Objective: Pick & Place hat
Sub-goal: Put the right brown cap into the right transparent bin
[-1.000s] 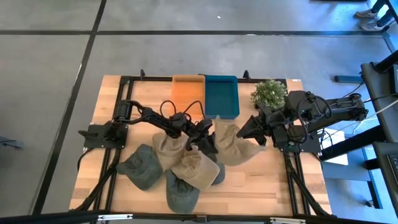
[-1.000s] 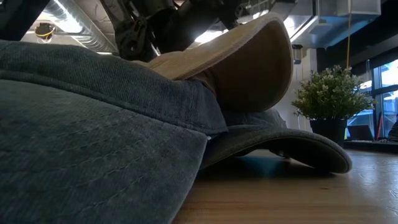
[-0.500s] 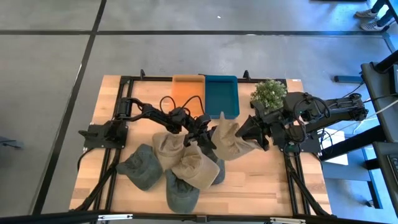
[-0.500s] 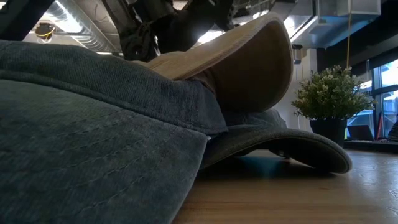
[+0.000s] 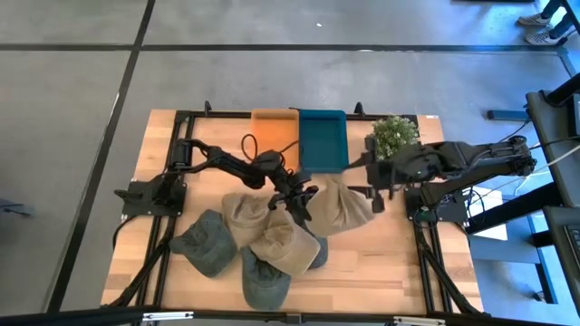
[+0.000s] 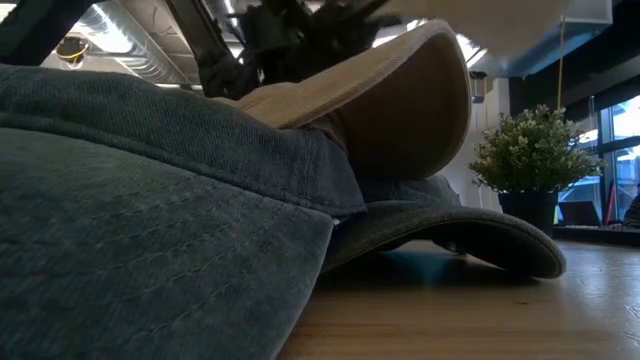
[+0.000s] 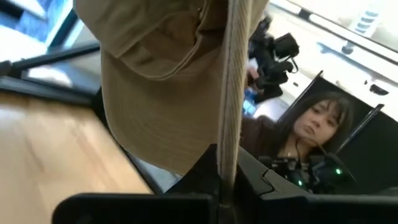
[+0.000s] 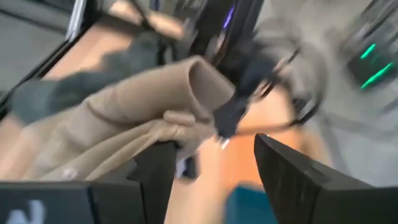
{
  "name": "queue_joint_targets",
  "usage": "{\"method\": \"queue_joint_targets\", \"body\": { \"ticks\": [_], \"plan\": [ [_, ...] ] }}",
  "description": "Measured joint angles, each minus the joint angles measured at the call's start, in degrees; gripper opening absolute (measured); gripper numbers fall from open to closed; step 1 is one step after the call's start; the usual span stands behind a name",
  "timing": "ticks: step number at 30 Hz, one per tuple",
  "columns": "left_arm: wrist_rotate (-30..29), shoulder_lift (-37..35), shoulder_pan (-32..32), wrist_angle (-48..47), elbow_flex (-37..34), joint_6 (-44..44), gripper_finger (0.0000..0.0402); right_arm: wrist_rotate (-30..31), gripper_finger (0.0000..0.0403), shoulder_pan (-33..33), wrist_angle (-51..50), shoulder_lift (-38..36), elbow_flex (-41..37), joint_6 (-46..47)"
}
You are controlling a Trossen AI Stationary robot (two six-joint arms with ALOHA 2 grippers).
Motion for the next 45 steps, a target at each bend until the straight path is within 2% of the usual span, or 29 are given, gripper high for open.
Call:
{"method": "queue_joint_targets", "body": {
  "ticks": [3,7,20,24,36,39,45],
  "plan": [
    [1.0,0.0,0.5,-5.0,0.0,1.9,0.001,-2.4,0.0222,0.0,-7.2,0.0,0.0,6.3],
    [1.0,0.0,0.7,-9.1,0.0,4.9,0.001,-2.6,0.0222,0.0,-12.6,0.0,0.0,16.9],
    [3.3,0.1,1.2,-11.5,0.0,4.8,0.0009,-6.0,0.0223,0.7,-31.4,0.1,0.0,36.7],
    [2.6,0.1,1.6,-14.0,-0.1,6.2,0.0009,-9.8,0.0223,0.8,-31.7,0.1,0.0,38.7],
    [2.4,0.1,2.6,-16.3,-0.1,13.1,0.0009,-10.5,0.0223,0.8,-22.7,0.1,0.0,35.4],
    [2.4,0.1,2.8,-18.8,-0.1,18.6,0.0009,-10.9,0.0223,0.6,-20.8,0.1,0.0,36.2],
    [0.1,0.1,3.4,-24.2,-0.1,30.6,0.0009,-14.1,0.0223,-1.4,-21.1,-1.0,0.0,44.8]
  ]
}}
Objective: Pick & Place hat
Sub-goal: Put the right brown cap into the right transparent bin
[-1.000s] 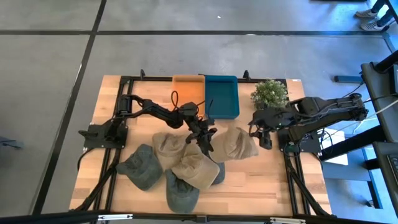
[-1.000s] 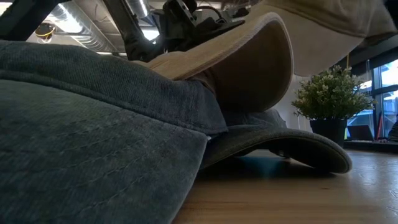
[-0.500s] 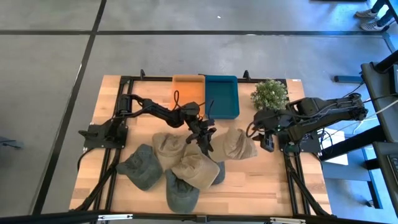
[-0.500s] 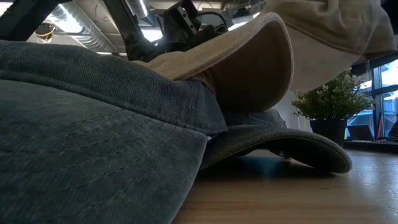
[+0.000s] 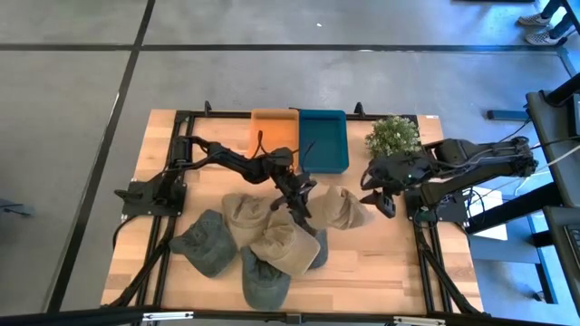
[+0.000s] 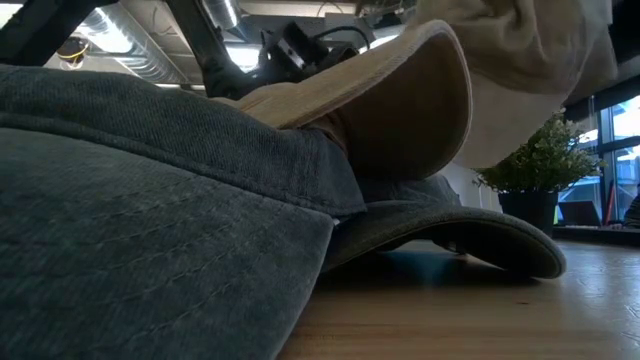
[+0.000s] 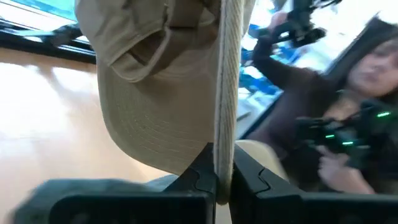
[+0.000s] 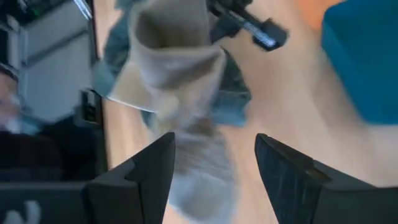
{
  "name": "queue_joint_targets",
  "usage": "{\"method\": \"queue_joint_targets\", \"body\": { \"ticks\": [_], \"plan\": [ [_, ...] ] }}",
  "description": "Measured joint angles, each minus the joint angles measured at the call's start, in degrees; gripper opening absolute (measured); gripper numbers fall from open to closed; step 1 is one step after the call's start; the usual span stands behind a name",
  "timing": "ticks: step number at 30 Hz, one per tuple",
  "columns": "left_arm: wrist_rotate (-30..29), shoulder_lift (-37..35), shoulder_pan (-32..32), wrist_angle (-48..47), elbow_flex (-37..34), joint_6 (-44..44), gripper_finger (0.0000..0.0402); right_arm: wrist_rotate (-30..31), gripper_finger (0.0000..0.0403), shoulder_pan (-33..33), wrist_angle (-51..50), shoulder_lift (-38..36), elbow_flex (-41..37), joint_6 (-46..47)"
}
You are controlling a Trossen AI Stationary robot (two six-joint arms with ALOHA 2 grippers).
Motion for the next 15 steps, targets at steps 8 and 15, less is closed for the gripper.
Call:
{"method": "queue_joint_targets", "body": {
  "ticks": [8,15],
  "plan": [
    [-5.5,0.0,0.1,-2.7,0.0,9.6,0.0009,0.2,0.0223,-1.1,1.1,-0.1,0.0,8.2],
    [-6.5,0.0,0.1,-4.0,0.0,10.6,0.001,-1.2,0.0223,-1.1,3.5,3.4,0.0,7.9]
  ]
}}
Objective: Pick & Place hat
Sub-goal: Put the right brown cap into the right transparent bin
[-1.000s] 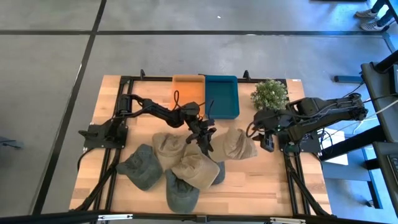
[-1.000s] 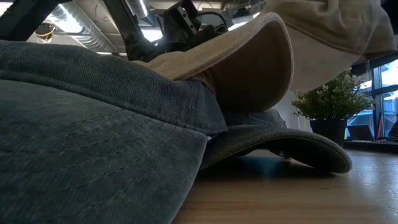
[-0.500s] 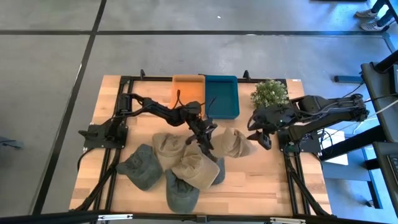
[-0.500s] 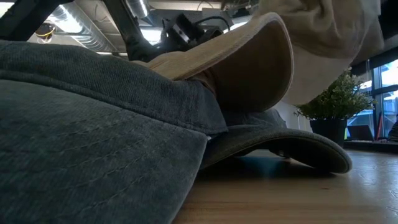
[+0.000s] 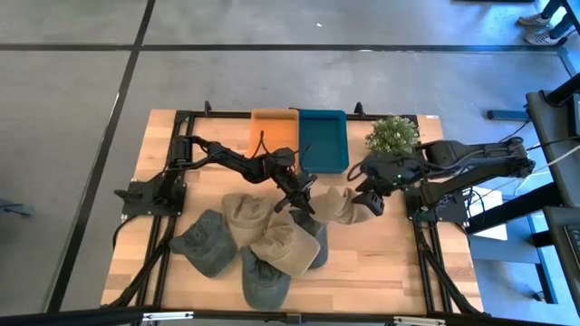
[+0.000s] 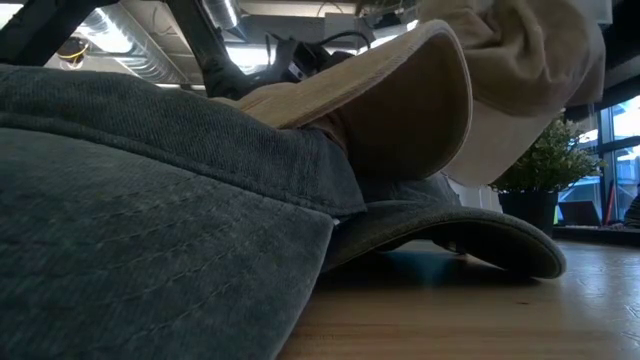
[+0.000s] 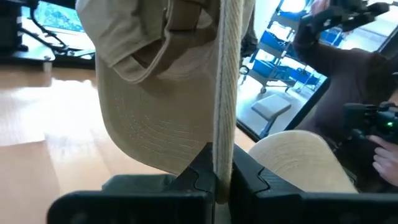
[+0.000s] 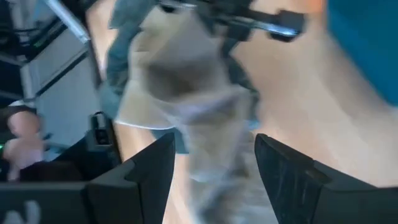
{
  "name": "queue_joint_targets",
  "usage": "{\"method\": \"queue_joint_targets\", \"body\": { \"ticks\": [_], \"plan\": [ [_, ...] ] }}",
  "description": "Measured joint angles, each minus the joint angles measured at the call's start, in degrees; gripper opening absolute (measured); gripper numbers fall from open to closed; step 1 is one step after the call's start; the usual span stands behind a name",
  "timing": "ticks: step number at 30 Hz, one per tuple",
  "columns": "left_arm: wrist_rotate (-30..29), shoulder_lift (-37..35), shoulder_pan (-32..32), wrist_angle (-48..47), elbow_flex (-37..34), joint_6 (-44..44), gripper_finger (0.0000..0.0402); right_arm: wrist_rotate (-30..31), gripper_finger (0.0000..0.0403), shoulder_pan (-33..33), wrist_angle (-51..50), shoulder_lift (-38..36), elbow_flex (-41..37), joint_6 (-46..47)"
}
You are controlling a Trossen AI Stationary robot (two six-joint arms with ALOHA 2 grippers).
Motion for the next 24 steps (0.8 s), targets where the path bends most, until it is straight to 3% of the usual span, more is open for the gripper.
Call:
{"method": "queue_joint_targets", "body": {
  "ticks": [7,24],
  "plan": [
    [0.0,0.0,0.0,0.0,0.0,0.0,0.0011,-4.6,0.0202,0.0,-1.0,1.8,0.0,-1.4],
    [0.3,0.0,0.0,0.9,0.0,-1.9,0.0012,-6.0,0.0034,0.0,-4.3,-0.1,0.0,-6.7]
  ]
}}
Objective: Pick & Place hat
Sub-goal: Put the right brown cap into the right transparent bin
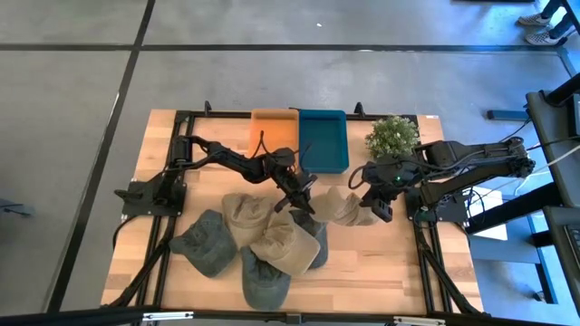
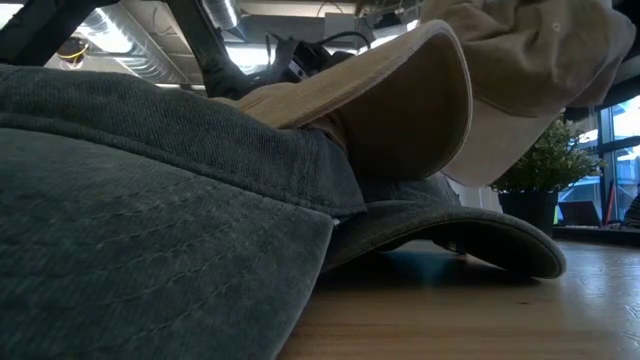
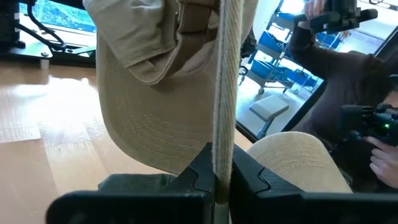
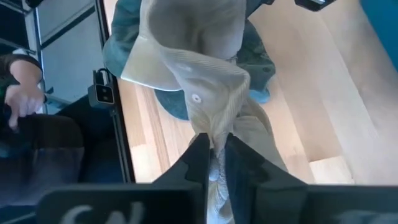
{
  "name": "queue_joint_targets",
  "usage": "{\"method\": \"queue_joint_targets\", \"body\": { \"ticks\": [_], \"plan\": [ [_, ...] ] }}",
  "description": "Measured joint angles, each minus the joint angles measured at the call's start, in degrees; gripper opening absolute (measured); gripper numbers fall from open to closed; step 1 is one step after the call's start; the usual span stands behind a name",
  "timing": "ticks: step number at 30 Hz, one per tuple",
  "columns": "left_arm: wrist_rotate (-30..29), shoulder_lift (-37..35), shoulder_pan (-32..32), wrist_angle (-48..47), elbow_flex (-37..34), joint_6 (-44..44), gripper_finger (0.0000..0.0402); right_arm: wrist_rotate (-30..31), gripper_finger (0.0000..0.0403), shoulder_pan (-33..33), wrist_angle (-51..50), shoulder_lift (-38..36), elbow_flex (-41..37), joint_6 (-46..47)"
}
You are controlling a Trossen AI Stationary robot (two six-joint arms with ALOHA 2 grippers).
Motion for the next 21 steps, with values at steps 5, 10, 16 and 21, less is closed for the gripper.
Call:
{"method": "queue_joint_targets", "body": {
  "ticks": [5,10,16,21],
  "plan": [
    [-0.2,0.0,0.9,2.6,0.0,-4.9,0.0023,0.4,0.003,0.0,0.0,0.0,0.0,-2.3],
    [1.5,0.0,1.9,2.9,0.0,-5.8,0.0042,1.5,0.003,0.0,0.1,0.0,0.0,-3.8],
    [2.0,-0.1,2.6,6.9,0.0,-7.4,0.0087,3.0,0.003,0.0,0.0,-0.2,0.0,-5.2],
    [8.3,-2.4,6.1,8.7,-0.5,-11.8,0.0121,8.7,0.0029,0.0,-5.0,-0.2,3.0,-6.8]
  ]
}}
